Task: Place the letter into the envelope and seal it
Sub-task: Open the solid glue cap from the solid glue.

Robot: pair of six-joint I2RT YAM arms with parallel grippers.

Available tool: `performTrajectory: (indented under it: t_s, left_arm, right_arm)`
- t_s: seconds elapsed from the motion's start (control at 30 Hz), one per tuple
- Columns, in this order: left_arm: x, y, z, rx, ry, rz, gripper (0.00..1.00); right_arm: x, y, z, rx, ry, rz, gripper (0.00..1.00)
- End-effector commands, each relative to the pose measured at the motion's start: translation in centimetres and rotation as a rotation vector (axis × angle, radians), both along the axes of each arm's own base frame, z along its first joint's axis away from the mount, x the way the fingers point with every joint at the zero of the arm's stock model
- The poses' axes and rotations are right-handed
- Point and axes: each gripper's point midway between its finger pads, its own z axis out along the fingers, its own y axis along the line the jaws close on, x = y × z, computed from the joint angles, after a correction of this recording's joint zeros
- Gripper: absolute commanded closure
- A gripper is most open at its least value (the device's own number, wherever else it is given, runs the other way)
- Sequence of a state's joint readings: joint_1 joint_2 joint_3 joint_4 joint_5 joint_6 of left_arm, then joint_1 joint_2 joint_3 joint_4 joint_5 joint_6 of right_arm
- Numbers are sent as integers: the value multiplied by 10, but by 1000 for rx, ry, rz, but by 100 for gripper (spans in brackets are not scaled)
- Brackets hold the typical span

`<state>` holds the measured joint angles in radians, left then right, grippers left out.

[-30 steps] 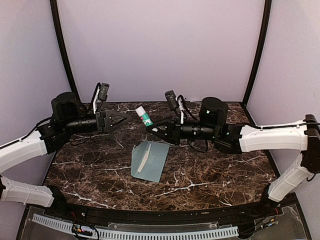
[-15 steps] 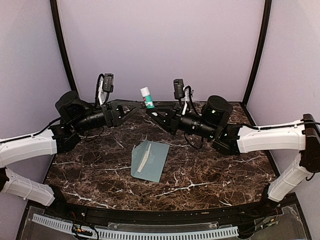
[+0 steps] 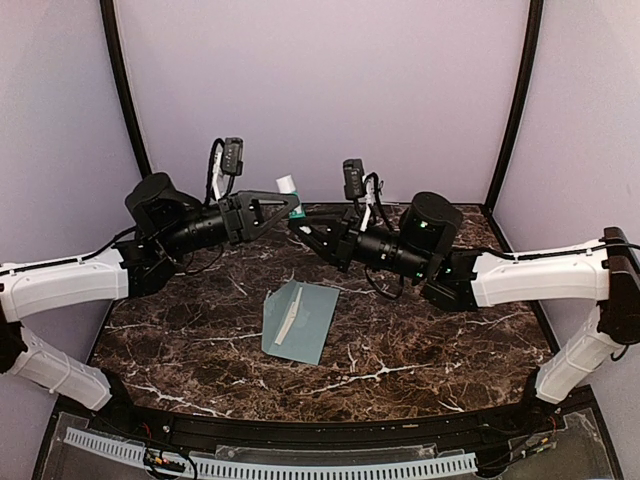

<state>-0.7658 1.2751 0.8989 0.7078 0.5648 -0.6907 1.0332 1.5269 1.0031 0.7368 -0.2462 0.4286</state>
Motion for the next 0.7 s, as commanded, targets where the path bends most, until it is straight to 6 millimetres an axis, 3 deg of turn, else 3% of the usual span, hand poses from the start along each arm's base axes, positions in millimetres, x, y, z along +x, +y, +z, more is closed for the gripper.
performTrajectory:
  t_s: [0.0, 0.43, 0.5, 0.6, 0.67]
  left_arm:
    - [-6, -4, 16, -33, -27, -36, 48]
    - [-4, -8, 12, -23, -16, -33, 95]
    - [-3, -7, 14, -19, -20, -23, 98]
    - [2, -5, 20, 5, -55, 20, 100]
    - [6, -5, 17, 57, -75, 50, 100]
  right_arm:
    - [-5, -2, 26, 73, -43, 4, 91]
    - [-3, -4, 18, 57, -26, -12, 88]
    - [-4, -6, 14, 47, -19, -15, 75]
    - [-5, -17, 9, 27, -4, -45, 43]
    - [-2, -29, 5, -1, 8, -93, 31]
